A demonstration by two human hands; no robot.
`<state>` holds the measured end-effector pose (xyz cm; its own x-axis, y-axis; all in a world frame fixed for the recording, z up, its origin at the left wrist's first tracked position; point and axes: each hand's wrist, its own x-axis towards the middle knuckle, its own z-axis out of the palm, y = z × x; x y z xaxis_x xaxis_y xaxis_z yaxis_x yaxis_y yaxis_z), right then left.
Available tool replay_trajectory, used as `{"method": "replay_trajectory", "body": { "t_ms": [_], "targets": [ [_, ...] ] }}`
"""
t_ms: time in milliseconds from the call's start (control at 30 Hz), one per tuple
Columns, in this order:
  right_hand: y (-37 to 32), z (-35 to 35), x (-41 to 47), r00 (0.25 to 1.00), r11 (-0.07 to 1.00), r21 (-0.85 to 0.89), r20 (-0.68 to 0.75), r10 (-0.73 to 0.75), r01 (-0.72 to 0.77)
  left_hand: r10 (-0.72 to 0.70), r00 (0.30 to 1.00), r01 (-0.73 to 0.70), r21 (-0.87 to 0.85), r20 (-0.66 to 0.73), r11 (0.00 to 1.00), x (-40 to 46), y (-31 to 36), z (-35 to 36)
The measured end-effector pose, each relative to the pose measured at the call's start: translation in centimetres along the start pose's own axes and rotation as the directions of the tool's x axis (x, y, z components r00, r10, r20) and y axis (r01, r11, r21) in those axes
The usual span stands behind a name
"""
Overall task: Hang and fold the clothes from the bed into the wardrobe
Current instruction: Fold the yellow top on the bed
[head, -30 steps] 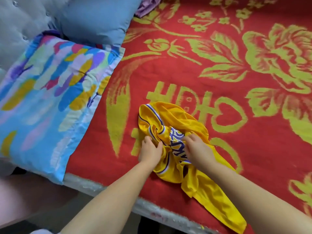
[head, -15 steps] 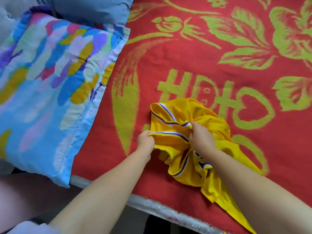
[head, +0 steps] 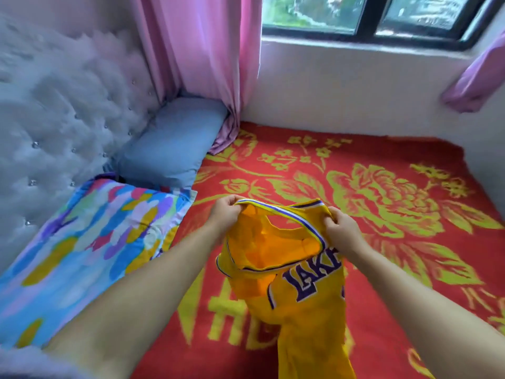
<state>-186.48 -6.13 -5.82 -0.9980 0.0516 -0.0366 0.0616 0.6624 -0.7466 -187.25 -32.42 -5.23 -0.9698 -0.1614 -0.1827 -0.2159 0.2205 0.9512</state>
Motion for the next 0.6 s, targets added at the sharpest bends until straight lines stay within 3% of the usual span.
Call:
{"method": "replay_trajectory", "body": {
  "t_ms": [167, 300, 400, 500, 533, 600],
  "targets": [
    [-5.3, -8.6, -1.3, 0.993, 0.994, 0.001, -0.050, -0.105, 0.105, 0.241, 0.969, -0.242, 0.008, 0.043, 0.970, -2.2, 10.9, 0.3],
    [-9.1, -15.0, -3.2, 0.974, 0.964, 0.148, -0.083, -0.211, 0.222, 0.389, 0.921, -0.389, -0.018, 0.031, 0.921, -3.7, 18.5, 0.9],
    [-11.2, -18.8, -5.1, 0.962, 0.931, 0.267, 0.047, -0.269, 0.248, 0.453, 0.885, -0.444, -0.097, 0.109, 0.891, -5.2, 23.0, 1.6],
    [-12.8, -20.6, -6.3, 0.923, 0.930, 0.347, 0.306, -0.235, 0.121, 0.493, 0.858, -0.487, -0.077, 0.143, 0.870, -6.8, 26.5, 2.4],
    [-13.1, -20.7, -6.2, 0.920, 0.947, 0.308, 0.337, -0.200, 0.093, 0.512, 0.844, -0.510, -0.056, 0.161, 0.858, -7.3, 27.4, 2.7],
    [-13.6, -20.8, -5.9, 0.962, 0.984, 0.145, 0.235, -0.138, 0.106, 0.539, 0.807, -0.550, -0.025, 0.243, 0.835, -8.0, 28.6, 3.3]
  ]
}}
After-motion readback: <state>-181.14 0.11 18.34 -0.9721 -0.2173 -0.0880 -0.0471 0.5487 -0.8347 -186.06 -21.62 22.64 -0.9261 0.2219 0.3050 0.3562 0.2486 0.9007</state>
